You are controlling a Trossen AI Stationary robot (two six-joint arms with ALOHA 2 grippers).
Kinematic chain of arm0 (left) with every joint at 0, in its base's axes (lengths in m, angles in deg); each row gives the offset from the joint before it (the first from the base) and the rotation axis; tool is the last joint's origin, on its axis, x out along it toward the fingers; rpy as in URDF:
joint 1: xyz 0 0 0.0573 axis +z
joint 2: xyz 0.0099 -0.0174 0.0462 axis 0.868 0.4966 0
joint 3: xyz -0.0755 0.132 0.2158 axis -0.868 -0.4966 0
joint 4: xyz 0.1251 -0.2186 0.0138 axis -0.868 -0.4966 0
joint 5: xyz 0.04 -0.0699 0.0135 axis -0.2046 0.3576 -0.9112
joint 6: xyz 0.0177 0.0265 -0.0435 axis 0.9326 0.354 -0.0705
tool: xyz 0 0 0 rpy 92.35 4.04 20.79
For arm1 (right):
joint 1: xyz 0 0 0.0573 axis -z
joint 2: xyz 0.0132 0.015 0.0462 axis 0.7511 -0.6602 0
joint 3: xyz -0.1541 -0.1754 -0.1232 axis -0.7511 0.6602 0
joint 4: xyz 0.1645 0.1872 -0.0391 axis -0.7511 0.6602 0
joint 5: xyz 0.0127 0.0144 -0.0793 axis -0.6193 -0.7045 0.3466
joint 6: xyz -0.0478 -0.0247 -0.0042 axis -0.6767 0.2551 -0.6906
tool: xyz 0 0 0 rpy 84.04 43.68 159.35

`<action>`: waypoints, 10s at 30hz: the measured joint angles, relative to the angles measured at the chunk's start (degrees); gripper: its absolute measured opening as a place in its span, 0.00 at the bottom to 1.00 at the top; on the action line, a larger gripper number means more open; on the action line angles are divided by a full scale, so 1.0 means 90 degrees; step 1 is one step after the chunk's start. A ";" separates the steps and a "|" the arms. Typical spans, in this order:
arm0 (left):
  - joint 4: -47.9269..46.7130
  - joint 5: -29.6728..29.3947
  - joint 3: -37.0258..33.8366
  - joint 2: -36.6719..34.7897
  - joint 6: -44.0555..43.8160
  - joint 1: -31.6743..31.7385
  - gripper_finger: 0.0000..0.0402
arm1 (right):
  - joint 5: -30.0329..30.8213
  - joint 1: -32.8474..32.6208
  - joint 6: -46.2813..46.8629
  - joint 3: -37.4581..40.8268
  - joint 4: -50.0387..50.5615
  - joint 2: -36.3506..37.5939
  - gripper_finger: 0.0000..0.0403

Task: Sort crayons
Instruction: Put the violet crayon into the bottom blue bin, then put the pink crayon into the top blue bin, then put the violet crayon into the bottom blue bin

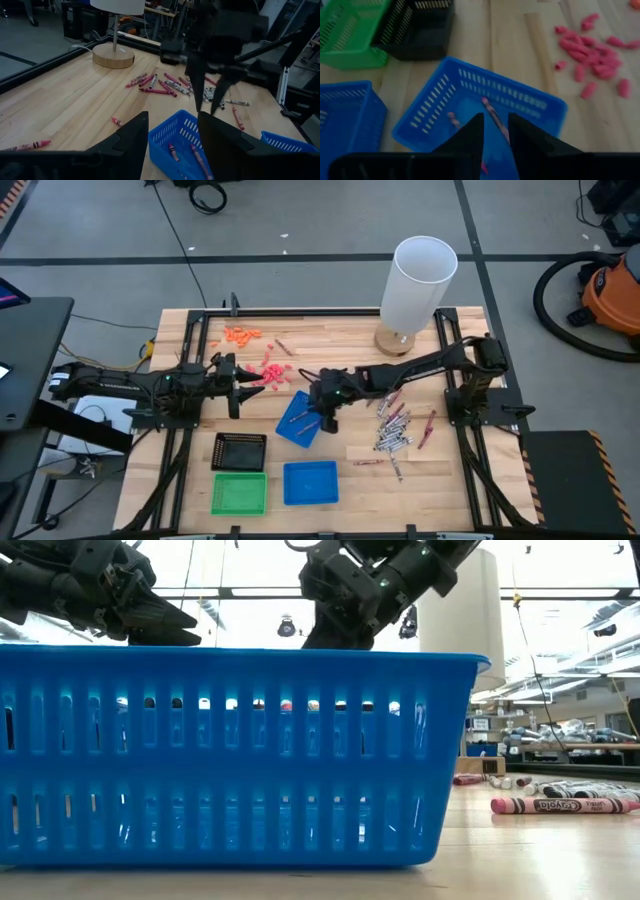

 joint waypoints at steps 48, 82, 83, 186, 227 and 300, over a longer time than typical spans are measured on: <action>-0.0023 0.0000 0.0000 0.0029 -0.0034 0.0002 0.45 | 0.1253 0.0677 0.3758 0.1287 0.3423 0.0236 0.27; 0.0007 0.0000 0.0000 0.0029 -0.0040 0.0002 0.45 | 0.1124 0.0721 0.3093 0.1674 0.2945 0.0815 0.09; 0.0007 0.0000 0.0000 0.0029 -0.0040 0.0003 0.45 | 0.1169 0.0717 0.3076 0.1671 0.2931 0.0889 0.09; -0.0231 0.0000 0.0000 0.0029 -0.0045 0.0005 0.45 | 0.1244 -0.3024 0.3087 -0.2894 0.5431 -0.1348 0.29; -0.0226 -0.0002 -0.0001 0.0028 -0.0021 0.0005 0.45 | 0.0083 -0.2618 0.2808 -0.0325 0.4284 -0.1140 0.07; -0.0188 -0.0185 0.0059 0.0026 -0.0326 0.0049 0.45 | 0.2762 -0.0701 -0.2850 -0.2054 0.2544 -0.0610 0.31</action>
